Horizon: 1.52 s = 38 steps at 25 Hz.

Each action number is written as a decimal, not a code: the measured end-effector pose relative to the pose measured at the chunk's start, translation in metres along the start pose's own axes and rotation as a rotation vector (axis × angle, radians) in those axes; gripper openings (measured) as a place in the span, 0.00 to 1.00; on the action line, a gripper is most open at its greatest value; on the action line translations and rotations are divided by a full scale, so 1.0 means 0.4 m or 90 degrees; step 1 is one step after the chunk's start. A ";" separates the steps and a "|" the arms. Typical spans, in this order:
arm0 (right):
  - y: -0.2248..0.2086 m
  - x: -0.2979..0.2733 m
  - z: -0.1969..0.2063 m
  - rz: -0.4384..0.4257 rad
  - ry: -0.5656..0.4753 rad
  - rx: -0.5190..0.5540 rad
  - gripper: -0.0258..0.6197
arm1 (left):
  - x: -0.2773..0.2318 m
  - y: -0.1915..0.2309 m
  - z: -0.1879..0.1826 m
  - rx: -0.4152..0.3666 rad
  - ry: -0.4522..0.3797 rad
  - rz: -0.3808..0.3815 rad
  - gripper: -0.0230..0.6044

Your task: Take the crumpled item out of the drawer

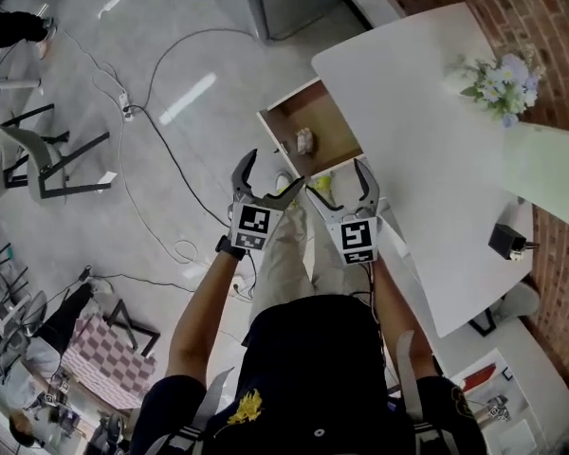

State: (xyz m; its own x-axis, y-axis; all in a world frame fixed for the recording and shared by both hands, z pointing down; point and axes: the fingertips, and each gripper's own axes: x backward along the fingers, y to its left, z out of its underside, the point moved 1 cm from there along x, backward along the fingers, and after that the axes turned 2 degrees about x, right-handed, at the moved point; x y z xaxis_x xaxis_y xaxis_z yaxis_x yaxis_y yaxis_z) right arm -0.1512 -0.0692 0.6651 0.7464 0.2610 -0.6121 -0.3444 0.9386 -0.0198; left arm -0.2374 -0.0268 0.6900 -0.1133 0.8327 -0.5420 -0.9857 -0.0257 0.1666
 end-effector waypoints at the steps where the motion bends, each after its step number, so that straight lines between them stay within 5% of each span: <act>1: -0.007 -0.038 0.024 -0.002 0.009 0.006 0.79 | -0.039 0.014 0.028 0.009 0.019 0.010 0.82; 7: -0.062 -0.248 0.193 -0.004 0.081 0.059 0.79 | -0.282 0.078 0.225 -0.021 0.147 0.055 0.82; 13: -0.020 -0.418 0.389 -0.077 0.189 0.197 0.79 | -0.488 0.090 0.380 -0.178 0.311 0.196 0.82; 17: -0.014 -0.506 0.528 -0.106 0.293 0.154 0.79 | -0.586 0.044 0.450 -0.235 0.396 0.279 0.82; 22: -0.026 -0.598 0.604 -0.086 0.353 0.079 0.79 | -0.669 0.012 0.598 -0.187 0.522 0.328 0.82; 29: -0.073 -0.665 0.685 -0.037 0.374 -0.027 0.73 | -0.733 0.003 0.664 -0.103 0.615 0.303 0.82; 34: -0.042 -0.682 0.686 -0.054 0.353 -0.018 0.47 | -0.740 0.013 0.675 -0.113 0.639 0.289 0.82; 35: -0.038 -0.685 0.685 -0.050 0.343 -0.012 0.46 | -0.734 0.012 0.675 -0.131 0.640 0.301 0.75; 36: -0.037 -0.686 0.682 -0.044 0.330 -0.009 0.44 | -0.724 0.008 0.675 -0.154 0.638 0.322 0.45; 37: -0.038 -0.684 0.680 -0.039 0.319 -0.013 0.43 | -0.713 0.000 0.674 -0.176 0.636 0.347 0.27; 38: -0.042 -0.679 0.676 -0.037 0.315 -0.022 0.38 | -0.703 -0.009 0.673 -0.191 0.635 0.368 0.23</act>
State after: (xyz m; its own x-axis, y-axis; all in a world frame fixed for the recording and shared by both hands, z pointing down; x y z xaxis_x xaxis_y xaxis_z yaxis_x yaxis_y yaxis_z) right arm -0.1940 -0.0948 1.0453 0.4087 0.0619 -0.9106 -0.3349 0.9383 -0.0865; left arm -0.1684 -0.1119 1.0634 -0.4660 -0.1394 -0.8737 -0.7315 -0.4949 0.4691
